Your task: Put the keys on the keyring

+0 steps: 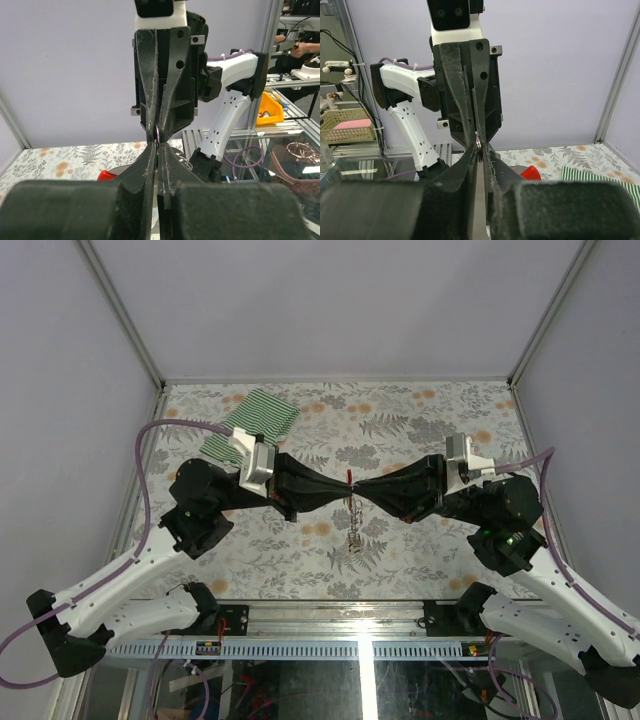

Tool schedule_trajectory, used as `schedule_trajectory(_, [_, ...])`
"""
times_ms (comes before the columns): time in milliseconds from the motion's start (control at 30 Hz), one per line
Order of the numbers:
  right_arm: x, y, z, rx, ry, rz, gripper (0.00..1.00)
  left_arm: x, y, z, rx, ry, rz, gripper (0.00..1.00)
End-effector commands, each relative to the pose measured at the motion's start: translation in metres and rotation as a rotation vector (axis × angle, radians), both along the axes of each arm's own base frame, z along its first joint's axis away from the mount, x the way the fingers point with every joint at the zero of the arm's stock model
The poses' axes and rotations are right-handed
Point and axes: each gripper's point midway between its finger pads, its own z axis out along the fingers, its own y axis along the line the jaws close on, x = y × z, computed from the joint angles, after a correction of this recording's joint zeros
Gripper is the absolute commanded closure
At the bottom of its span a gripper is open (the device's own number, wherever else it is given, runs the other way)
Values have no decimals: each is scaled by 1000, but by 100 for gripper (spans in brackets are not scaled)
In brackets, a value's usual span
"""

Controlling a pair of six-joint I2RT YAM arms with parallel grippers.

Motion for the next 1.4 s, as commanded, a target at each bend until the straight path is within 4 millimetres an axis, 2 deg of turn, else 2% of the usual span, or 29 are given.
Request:
schedule_trajectory(0, [-14, -19, 37, 11, -140, -49, 77, 6, 0, -2, 122, -20, 43, 100])
schedule_trajectory(233, [-5, -28, 24, -149, -136, -138, 66, 12, 9, -29, 398, 12, 84, 100])
schedule_trajectory(267, [-3, -28, 18, -180, -118, -138, 64, 12, 12, -29, 429, 4, 90, 100])
schedule_trajectory(500, [-5, -12, -24, -349, -47, -31, 63, 20, 29, -73, 739, 112, 127, 100])
schedule_trajectory(600, [-7, -3, -39, -371, -27, 24, 63, 20, 34, -81, 829, 143, 123, 100])
schedule_trajectory(933, [-2, 15, -66, -398, -8, 106, 62, 16, 33, -83, 919, 156, 96, 100])
schedule_trajectory(1367, [3, 28, -71, -388, -3, 144, 63, 8, 23, -80, 923, 119, 53, 100])
